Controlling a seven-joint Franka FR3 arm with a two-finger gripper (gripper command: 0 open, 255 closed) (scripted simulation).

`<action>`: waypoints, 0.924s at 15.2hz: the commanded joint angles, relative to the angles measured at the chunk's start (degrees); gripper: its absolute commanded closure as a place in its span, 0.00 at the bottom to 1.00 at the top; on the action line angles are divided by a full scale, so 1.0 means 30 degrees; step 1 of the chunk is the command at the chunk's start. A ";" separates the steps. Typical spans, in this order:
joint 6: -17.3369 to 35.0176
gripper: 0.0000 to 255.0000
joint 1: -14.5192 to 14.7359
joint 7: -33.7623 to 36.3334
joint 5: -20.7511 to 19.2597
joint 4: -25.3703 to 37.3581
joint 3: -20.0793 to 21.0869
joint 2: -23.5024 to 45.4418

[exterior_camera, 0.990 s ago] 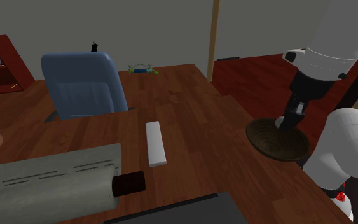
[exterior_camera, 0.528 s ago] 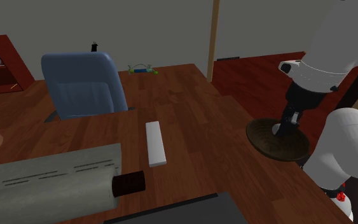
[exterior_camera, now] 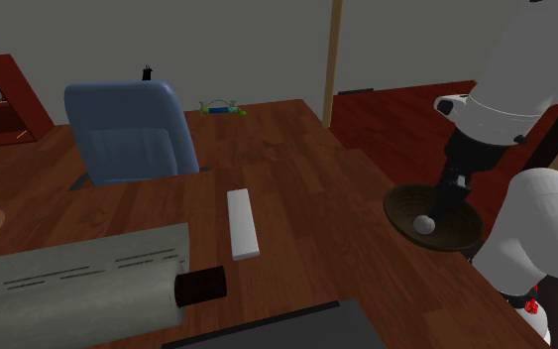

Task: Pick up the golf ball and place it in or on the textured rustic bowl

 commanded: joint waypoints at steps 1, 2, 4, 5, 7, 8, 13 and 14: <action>0.0000 0.00 0.0000 0.0000 0.0000 0.0000 0.0000 0.0000; 0.0000 0.00 0.0000 0.0000 0.0000 0.0000 0.0000 0.0000; -0.0489 0.00 -0.0096 0.0007 -0.0144 0.0720 -0.0142 0.0223; -0.0970 0.00 -0.0185 0.0017 -0.0279 0.1450 -0.0275 0.0467; -0.1815 0.00 -0.0335 0.0039 -0.0496 0.2784 -0.0487 0.0945; -0.1815 0.00 -0.0333 0.0040 -0.0497 0.2784 -0.0488 0.0945; -0.1815 0.00 -0.0332 0.0041 -0.0497 0.2784 -0.0488 0.0945; -0.1815 0.00 -0.0332 0.0041 -0.0497 0.2784 -0.0488 0.0945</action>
